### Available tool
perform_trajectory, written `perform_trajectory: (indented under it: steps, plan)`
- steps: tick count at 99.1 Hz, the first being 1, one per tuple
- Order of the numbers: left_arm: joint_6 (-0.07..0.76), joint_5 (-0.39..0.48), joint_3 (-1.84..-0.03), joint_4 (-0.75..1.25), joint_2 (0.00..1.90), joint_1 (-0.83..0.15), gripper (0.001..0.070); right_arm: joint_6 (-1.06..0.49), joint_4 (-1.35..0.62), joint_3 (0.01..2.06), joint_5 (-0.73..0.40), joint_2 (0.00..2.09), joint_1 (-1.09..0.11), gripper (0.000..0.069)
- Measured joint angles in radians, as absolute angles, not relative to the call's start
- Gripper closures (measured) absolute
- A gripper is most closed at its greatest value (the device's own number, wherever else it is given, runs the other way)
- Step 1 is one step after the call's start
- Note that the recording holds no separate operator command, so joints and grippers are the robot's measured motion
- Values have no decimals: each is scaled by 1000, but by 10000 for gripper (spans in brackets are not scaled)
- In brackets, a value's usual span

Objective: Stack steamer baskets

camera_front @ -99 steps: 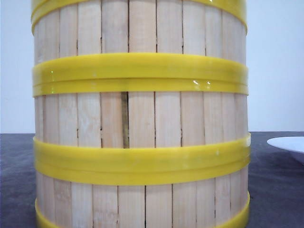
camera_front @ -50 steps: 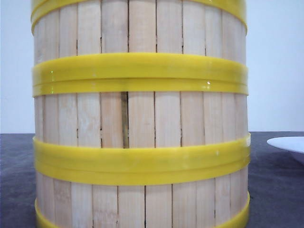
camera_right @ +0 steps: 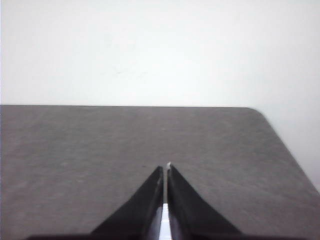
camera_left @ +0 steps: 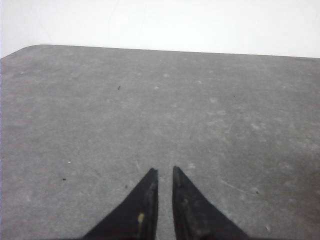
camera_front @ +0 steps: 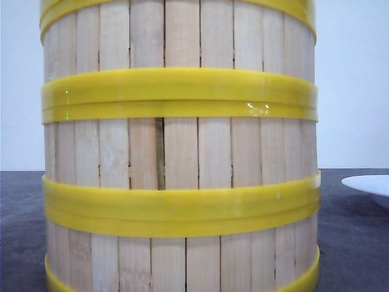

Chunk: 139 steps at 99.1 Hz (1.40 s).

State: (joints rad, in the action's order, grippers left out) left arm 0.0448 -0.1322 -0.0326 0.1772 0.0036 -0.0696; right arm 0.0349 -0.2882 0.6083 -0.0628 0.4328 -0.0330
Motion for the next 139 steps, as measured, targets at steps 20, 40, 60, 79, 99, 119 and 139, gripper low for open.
perform_trajectory:
  steps: [20, 40, 60, 79, 99, 119, 139]
  plan:
    - [44, -132, -33, 177, 4, -70, 684, 21, -233, 359, -60, 284, 10, 682]
    - [44, -132, -33, 177, 4, -70, 684, 14, -218, 164, -59, 131, 15, 682]
    - [44, -132, -33, 177, 4, -70, 684, 15, -204, 65, -52, 41, 15, 682]
    - [44, -132, -33, 177, 4, -70, 684, 15, -187, 48, -52, 4, 15, 682]
    - [44, -132, -33, 177, 4, -70, 684, 14, -173, 17, -25, 6, 15, 682]
    - [44, -132, -33, 177, 4, -70, 684, 7, -170, 17, -25, 5, 15, 682]
    - [44, -132, -33, 177, 4, -70, 684, 7, -170, 17, -25, 5, 15, 682]
